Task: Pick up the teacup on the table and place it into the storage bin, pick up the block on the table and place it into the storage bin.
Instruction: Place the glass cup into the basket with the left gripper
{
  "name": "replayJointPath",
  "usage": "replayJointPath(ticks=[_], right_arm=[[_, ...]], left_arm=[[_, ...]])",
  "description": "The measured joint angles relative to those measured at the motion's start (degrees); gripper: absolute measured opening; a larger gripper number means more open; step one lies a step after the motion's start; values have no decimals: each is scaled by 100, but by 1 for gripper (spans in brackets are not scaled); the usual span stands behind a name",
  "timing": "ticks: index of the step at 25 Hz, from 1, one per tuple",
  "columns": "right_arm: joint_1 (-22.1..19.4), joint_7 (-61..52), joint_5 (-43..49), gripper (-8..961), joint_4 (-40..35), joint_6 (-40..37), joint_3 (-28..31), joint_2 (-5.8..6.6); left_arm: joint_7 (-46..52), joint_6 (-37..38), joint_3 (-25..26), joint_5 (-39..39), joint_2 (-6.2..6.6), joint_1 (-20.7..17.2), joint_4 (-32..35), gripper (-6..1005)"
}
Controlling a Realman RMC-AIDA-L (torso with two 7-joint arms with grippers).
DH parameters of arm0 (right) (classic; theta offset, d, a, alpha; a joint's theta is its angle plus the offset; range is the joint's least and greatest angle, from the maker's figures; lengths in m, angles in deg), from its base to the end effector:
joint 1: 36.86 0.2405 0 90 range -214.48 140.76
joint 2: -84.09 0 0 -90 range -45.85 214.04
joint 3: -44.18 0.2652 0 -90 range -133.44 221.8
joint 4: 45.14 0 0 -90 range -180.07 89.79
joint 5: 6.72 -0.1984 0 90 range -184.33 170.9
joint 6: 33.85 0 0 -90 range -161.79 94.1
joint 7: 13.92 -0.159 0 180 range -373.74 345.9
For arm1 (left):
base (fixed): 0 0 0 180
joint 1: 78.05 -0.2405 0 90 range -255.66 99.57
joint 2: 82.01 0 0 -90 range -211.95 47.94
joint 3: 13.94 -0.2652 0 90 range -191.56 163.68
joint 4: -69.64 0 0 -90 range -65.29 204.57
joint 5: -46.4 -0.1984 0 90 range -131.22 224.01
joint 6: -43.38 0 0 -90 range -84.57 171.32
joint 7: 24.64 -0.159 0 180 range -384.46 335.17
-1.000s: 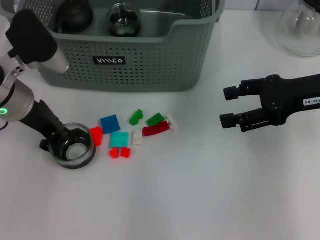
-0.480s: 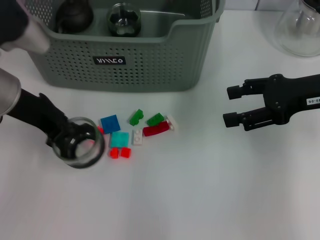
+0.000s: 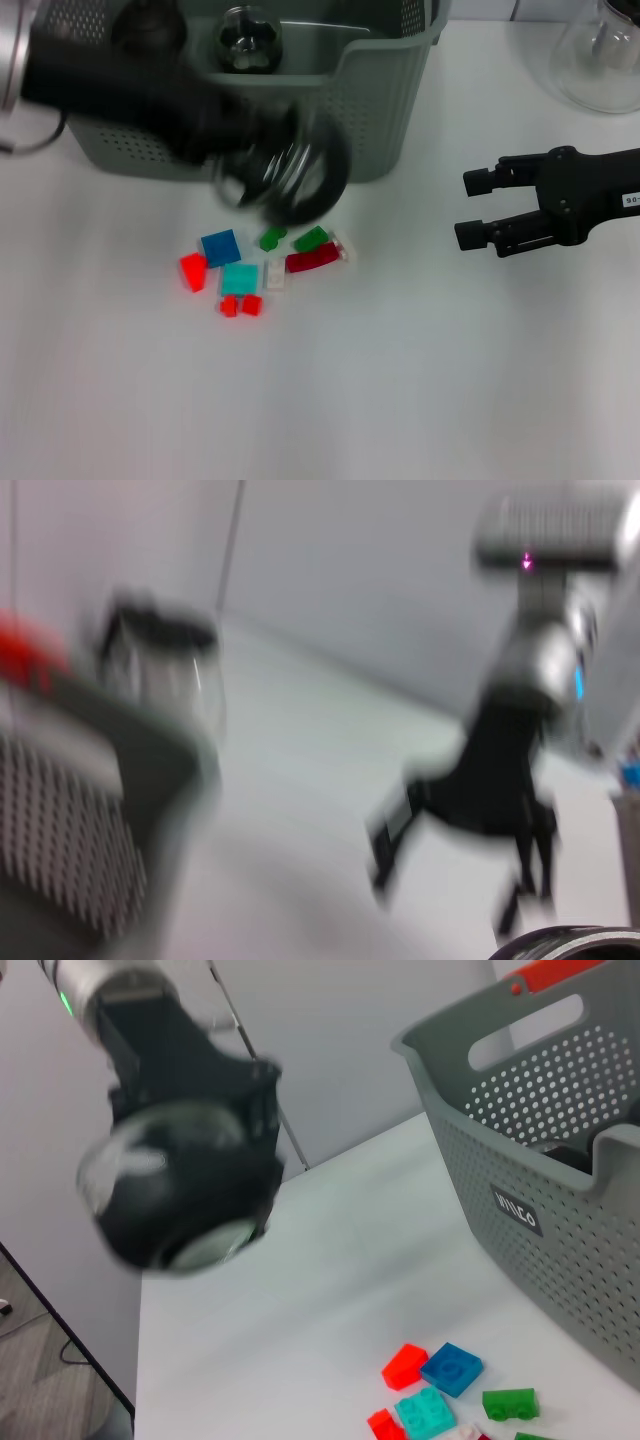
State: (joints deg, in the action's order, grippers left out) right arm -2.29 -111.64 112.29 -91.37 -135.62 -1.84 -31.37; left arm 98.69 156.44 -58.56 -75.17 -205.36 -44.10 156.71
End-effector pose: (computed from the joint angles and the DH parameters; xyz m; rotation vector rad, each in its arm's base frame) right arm 0.2238 0.3281 0.0077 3.0034 -0.7435 -0.5384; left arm -0.1432 0.3151 0.0542 -2.9214 -0.6411 -0.3780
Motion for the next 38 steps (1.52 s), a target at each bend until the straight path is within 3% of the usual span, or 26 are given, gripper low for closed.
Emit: replayJointPath(ticks=[4,5,10,14,20,23,38], right_arm=[[11,-200,1,920,0,-1,7,0],[21,-234,0,920,0,-2,6,0],[28,-325,4,920,53,89,3,5],[28,-357,9,920,172,129,0,29],[1,-417,9,919,177,139,5,33],[1,-423,10,919,205,146,6,37],[14,-441,9,916,227,160,-10,42]], left_arm=[[250,-473,28,-44,53,417,65,41],[626,-1110,-34,-251,221,873,7,40],[1176,-2240,-236,-1001,480,1523,-434,40],[1639,-3262,-615,-2059,659,2107,-1369,41],[1976,-4354,-713,-3541,697,2805,-2992,40],[2044,-4752,-719,-3964,661,2980,-3483,40],[2198,-6129,-1284,-4198,556,3047,-4704,41]])
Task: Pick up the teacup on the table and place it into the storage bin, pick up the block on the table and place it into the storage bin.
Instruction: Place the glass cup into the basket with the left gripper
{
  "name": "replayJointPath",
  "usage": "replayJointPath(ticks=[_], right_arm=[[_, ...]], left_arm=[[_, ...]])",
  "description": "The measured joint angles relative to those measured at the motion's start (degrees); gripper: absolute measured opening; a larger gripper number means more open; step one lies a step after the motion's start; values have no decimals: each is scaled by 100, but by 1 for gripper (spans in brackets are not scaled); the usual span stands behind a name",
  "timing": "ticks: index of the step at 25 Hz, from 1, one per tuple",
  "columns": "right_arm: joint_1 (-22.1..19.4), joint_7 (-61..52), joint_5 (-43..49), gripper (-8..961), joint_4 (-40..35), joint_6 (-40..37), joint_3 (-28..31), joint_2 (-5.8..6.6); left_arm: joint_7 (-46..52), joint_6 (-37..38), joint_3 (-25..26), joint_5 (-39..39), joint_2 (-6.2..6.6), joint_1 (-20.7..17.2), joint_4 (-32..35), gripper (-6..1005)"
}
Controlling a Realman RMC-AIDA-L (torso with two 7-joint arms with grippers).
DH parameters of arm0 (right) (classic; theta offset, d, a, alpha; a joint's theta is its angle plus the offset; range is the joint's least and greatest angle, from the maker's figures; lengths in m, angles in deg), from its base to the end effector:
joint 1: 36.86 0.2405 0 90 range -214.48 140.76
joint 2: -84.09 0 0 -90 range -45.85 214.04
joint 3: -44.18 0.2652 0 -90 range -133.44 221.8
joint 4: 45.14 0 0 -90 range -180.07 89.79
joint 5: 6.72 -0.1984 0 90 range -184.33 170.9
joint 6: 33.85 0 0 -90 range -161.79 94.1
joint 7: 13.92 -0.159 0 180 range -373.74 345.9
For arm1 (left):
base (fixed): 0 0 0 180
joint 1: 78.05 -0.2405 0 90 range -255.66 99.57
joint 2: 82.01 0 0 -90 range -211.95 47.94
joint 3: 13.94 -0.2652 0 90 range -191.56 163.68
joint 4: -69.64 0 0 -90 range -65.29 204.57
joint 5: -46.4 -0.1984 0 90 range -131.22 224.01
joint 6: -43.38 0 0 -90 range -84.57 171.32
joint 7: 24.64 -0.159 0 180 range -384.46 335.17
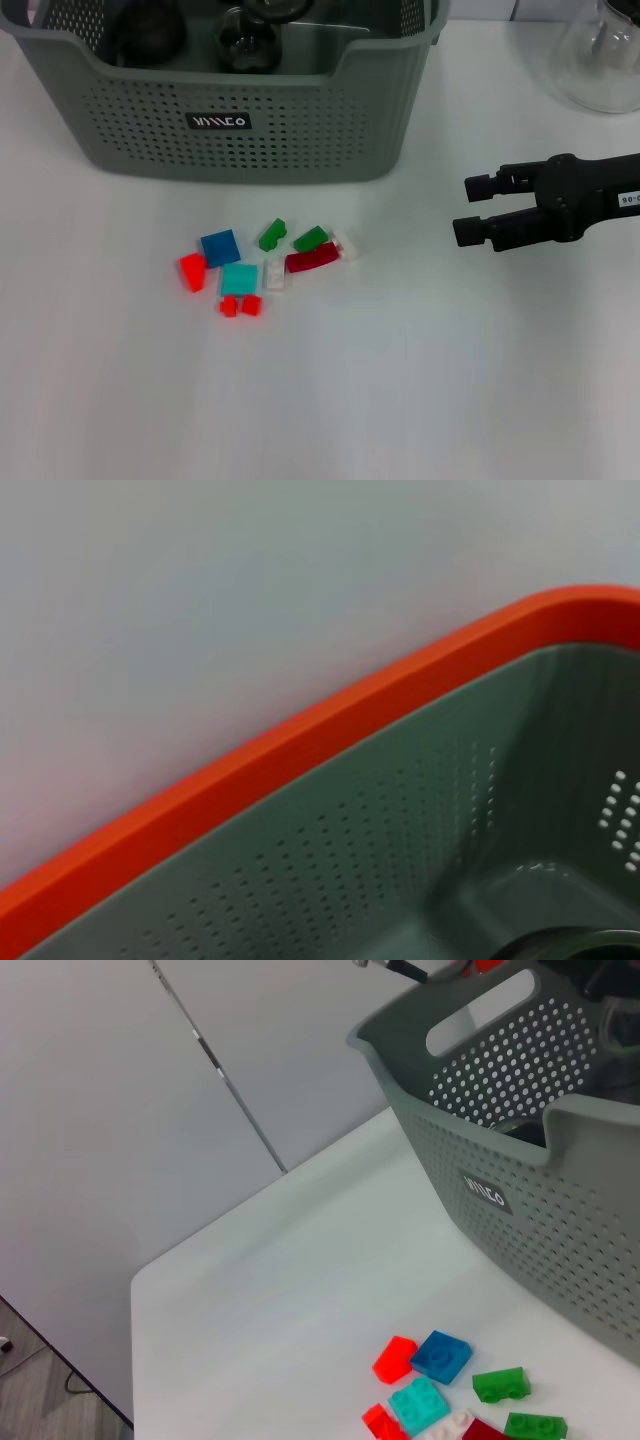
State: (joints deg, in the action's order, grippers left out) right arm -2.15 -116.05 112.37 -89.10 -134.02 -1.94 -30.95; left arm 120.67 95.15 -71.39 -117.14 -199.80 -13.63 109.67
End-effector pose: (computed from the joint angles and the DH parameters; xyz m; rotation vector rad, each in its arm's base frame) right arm 0.2291 0.3297 0.0045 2.9533 -0.9042 -0.5346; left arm -0.1297 0.5086 -0.0042 -2.2348 -0.7262 0.1731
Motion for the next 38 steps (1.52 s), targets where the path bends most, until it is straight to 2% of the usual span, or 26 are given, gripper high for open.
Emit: replayJointPath(ticks=[10,29,34,38], right_arm=[[-7,0,48,916,2,52,-18,0],[-15,21,53,915,2,69,-15,-4],[-17,24,56,915,2,69,-17,-1],[-17,40,59,915,2,68,-5,0]], left_arm=[[4,-198,-314,-8,-9,-43,-225,46],[8,-260,-369,-12,-6,-44,-302,54],[10,-316,-353,-11,-6,-90,-258,249],[22,-311,-337,-11,-6,-110,-188,342]])
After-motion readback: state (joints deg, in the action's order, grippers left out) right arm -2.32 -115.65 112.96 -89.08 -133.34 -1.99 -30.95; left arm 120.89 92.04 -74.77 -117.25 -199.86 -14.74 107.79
